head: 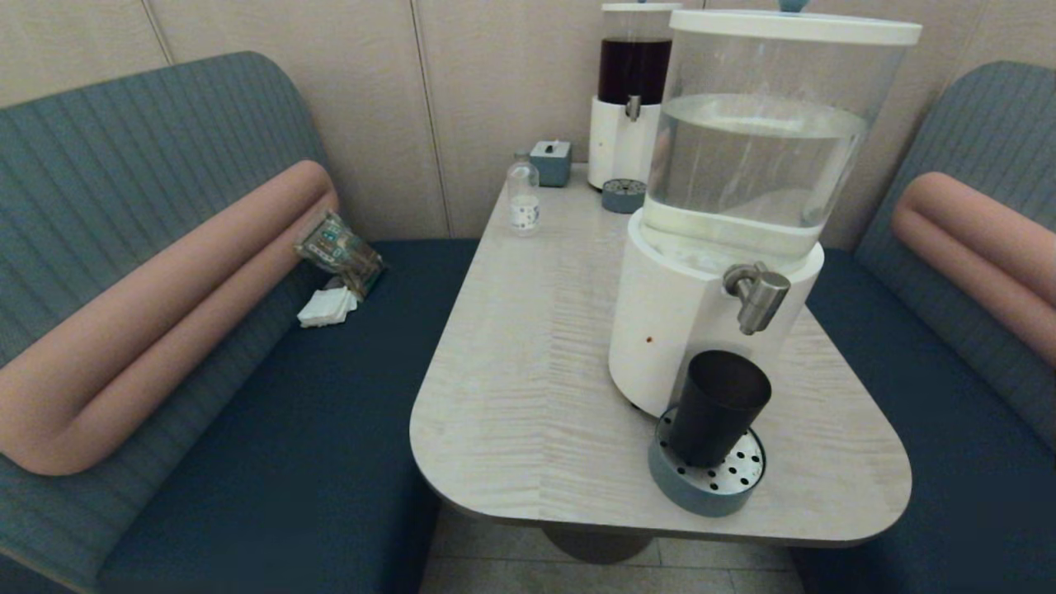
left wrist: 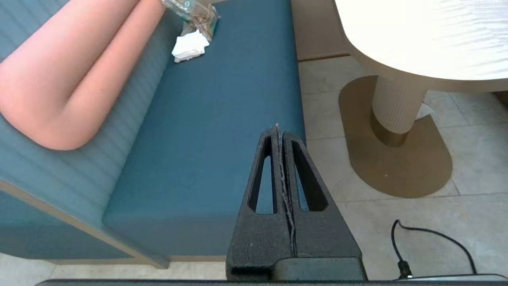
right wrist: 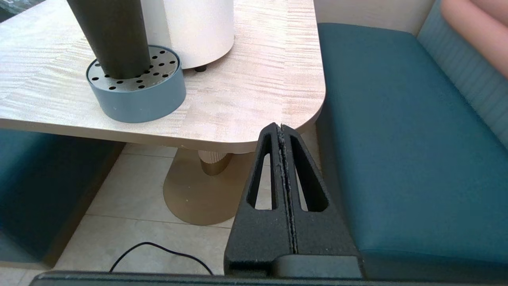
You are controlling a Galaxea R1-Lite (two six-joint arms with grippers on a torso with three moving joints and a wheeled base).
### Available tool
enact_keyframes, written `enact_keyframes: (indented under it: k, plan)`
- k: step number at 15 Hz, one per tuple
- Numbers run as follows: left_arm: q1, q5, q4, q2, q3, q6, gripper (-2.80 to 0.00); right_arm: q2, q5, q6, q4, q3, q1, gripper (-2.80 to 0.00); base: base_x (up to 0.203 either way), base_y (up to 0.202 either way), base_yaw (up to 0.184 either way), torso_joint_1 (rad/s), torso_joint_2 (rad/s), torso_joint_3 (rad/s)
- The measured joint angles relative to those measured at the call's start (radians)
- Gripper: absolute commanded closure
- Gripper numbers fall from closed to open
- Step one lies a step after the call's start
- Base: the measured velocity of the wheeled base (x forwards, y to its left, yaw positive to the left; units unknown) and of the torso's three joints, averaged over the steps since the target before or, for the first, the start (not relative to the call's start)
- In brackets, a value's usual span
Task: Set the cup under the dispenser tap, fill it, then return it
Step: Turn on the faucet
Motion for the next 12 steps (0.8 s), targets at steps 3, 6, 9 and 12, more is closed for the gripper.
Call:
enact_keyframes:
  k: [3, 6, 9, 12]
  plan:
    - [0.0, 0.001, -0.001, 0.0, 0.001, 0.002, 0.0, 0.0, -0.01, -0.002, 0.012, -0.004, 0.0, 0.0, 0.0, 0.0, 0.0, 0.0, 0.0, 0.0]
    - [0.0, 0.005, -0.001, 0.0, 0.002, -0.007, 0.0, 0.03, 0.0, 0.022, 0.085, -0.17, 0.0, 0.0, 0.0, 0.0, 0.0, 0.0, 0.0, 0.0]
    - [0.0, 0.005, -0.001, 0.0, 0.002, -0.007, 0.0, 0.194, 0.037, 0.087, 0.168, -0.47, 0.0, 0.0, 0.0, 0.0, 0.0, 0.0, 0.0, 0.0]
    - [0.0, 0.005, -0.001, 0.0, 0.002, -0.007, 0.0, 0.495, 0.077, 0.115, 0.242, -0.791, 0.003, 0.0, 0.0, 0.0, 0.0, 0.0, 0.0, 0.0]
